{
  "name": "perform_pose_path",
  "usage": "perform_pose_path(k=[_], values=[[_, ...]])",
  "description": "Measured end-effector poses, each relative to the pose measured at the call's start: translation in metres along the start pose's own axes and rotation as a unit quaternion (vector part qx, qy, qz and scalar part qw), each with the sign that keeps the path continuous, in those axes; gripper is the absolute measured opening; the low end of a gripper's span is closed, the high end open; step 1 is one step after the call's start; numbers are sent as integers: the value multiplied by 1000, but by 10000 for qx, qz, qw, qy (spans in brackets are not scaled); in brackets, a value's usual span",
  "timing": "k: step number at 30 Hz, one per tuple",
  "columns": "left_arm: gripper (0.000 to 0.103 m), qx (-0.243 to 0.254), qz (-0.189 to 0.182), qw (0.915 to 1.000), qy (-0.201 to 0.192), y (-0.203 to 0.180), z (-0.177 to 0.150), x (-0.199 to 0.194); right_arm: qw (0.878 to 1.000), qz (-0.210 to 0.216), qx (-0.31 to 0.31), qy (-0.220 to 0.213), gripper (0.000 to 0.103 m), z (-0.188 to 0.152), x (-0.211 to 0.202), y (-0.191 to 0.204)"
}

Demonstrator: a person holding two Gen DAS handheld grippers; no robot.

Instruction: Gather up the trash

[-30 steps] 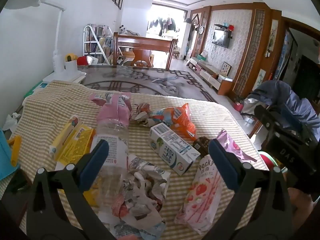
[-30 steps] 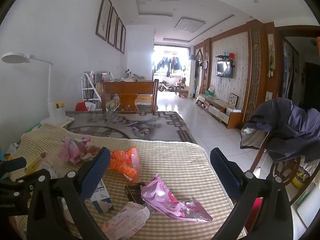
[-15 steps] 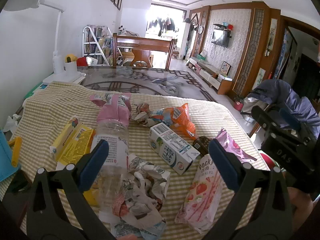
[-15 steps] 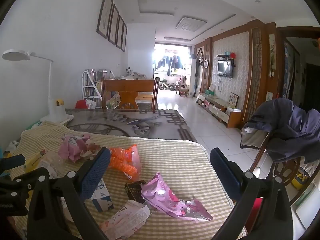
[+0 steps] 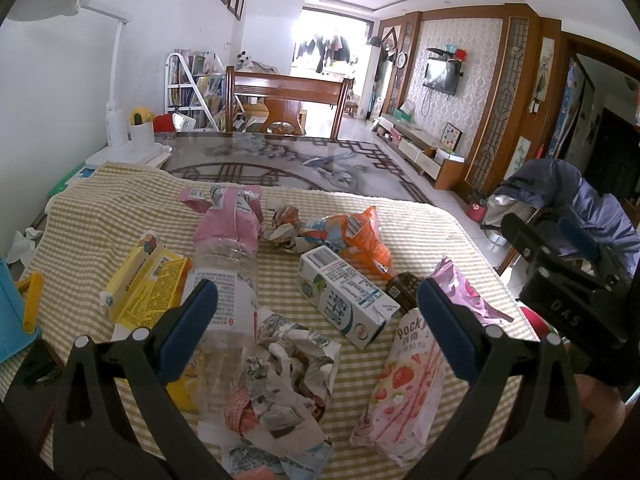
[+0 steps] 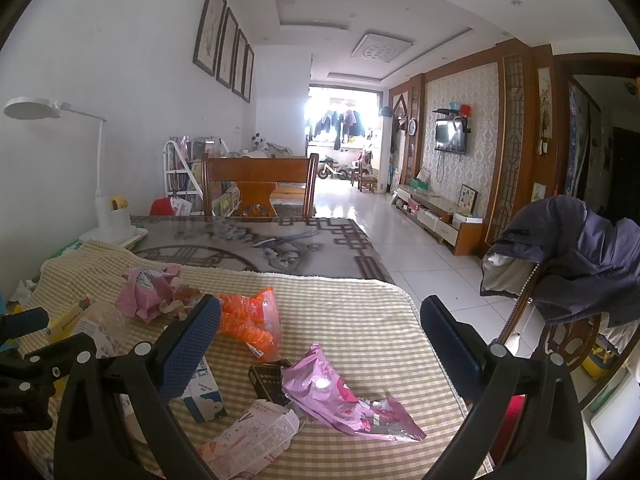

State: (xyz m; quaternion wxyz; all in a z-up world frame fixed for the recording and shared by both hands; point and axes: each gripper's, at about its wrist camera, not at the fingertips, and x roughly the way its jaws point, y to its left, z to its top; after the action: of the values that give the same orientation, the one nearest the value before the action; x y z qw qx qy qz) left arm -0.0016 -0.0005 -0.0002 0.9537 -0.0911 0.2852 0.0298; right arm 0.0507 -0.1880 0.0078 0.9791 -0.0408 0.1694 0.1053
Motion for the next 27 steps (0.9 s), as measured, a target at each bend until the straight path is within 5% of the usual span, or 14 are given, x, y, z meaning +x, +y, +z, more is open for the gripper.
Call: perform_pose_path(k=[6, 15, 27], values=[[98, 18, 32, 9999, -95, -1, 2, -1, 10000, 4, 13, 44, 96, -3, 2, 0], [98, 109, 550, 9967, -595, 1, 7, -14, 10000, 7, -25, 61, 96, -4, 3, -3], [98, 151, 518, 9980, -335, 3, 5, -6, 9999, 26, -47, 128, 96, -7, 7, -1]])
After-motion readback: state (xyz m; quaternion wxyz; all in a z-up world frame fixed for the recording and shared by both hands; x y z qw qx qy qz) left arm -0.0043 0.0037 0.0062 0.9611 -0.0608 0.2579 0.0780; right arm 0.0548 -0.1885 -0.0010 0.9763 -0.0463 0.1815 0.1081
